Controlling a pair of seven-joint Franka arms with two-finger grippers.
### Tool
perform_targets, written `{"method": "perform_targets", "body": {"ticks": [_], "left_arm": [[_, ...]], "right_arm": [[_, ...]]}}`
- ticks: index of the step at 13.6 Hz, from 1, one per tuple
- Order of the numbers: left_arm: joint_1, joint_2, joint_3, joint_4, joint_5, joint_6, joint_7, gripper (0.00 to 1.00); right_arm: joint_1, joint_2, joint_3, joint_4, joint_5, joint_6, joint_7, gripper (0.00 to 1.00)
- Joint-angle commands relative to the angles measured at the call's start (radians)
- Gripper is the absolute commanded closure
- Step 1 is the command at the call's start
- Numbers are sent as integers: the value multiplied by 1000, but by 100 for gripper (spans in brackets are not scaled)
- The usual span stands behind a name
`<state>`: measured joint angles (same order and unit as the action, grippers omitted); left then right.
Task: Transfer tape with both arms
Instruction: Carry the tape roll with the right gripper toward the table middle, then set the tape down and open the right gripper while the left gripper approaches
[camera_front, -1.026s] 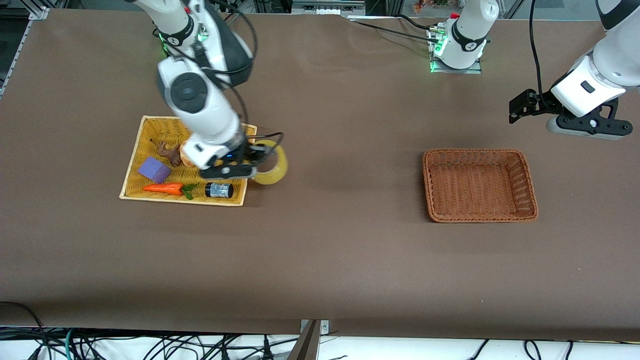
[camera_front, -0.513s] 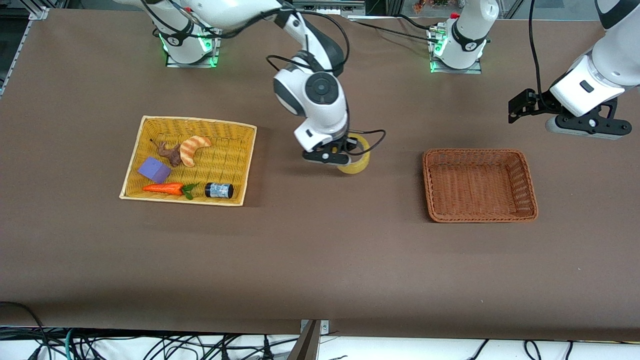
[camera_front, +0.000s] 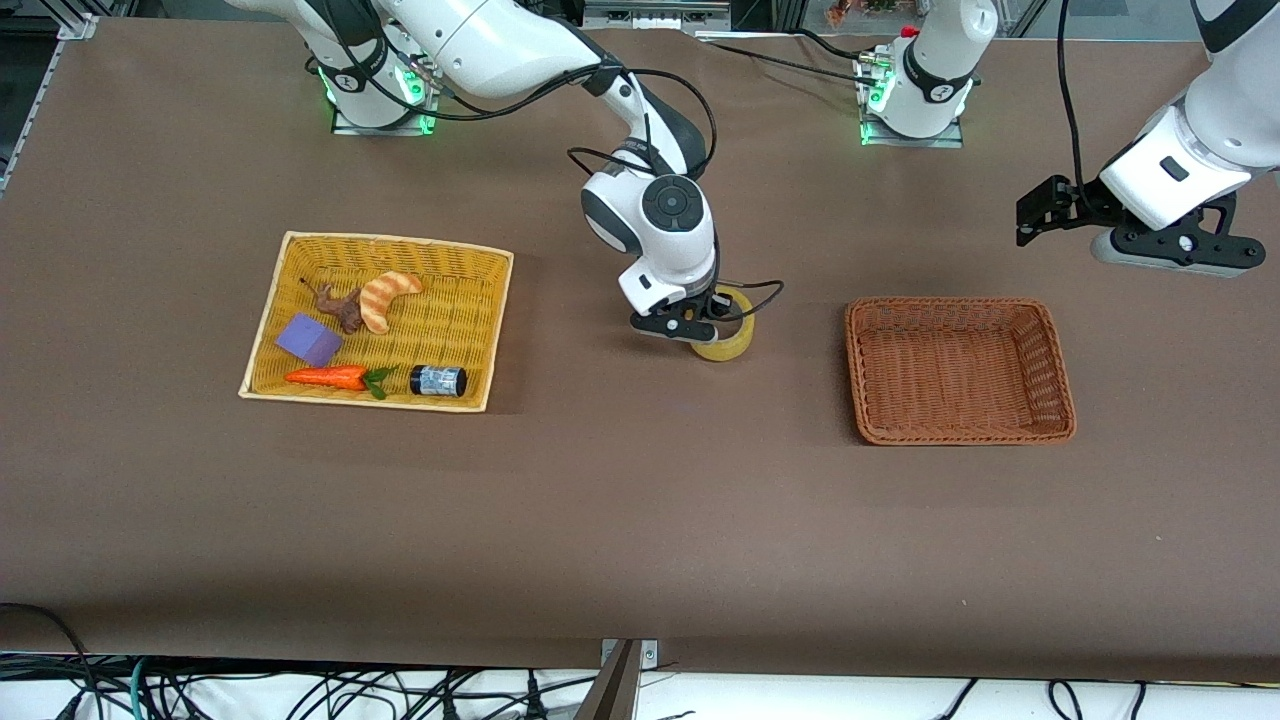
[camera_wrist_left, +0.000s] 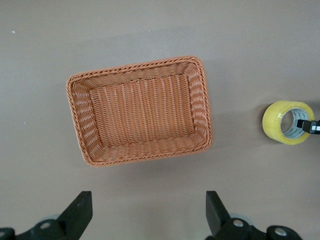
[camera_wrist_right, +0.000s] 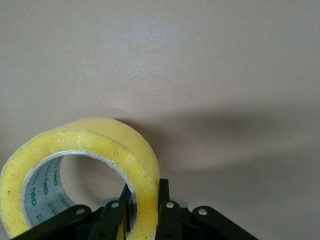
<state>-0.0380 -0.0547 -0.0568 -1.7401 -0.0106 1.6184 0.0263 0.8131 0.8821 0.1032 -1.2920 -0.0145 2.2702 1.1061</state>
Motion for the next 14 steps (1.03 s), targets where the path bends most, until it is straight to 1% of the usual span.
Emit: {"method": "perform_targets", "body": {"ticks": [1,2,5,6,7,8,9,10,11,12,13,14], "left_arm": [[-3,10,-3,30,3,-11,-9,0],[-2,10,-3,30,1,-11,-9,0],[-3,12,-3,31,0,-9,-9,0],[-3,12,-3,31,0,-11,-9,0],[-5,12,-8,31,3,-11,-8,0],[-3,12,-18,31,4,-11,-8,0],[-5,12,-20,33,4,-11,-8,0],[-3,12,-20,33,3,-11,-8,0],[-3,10,-18,33,1,-11,3,0],[-6,12,-23,33,1,-11,-9,0],[-5,12,-47,33,3,-11,-11,0],[-3,12,-54,33,3,-11,-11,0]], "right_arm": [[6,17,-3,34,-12,6,32,77],[5,14,-3,34,-12,6,31,71],[0,6,-3,34,-12,0,29,40],[0,0,-5,34,-12,-3,28,31],[-3,-5,-7,36,-12,-14,24,29],[-8,-27,-17,37,-12,-52,18,25],[-17,-50,-42,40,-12,-105,8,19],[-37,-81,-48,40,-12,-153,-30,6],[-75,-112,-45,40,-7,-185,-92,1],[-119,-150,-42,40,-2,-210,-176,1],[-152,-178,-43,36,-1,-237,-240,1],[-178,-204,-48,33,-2,-277,-306,0]]}}
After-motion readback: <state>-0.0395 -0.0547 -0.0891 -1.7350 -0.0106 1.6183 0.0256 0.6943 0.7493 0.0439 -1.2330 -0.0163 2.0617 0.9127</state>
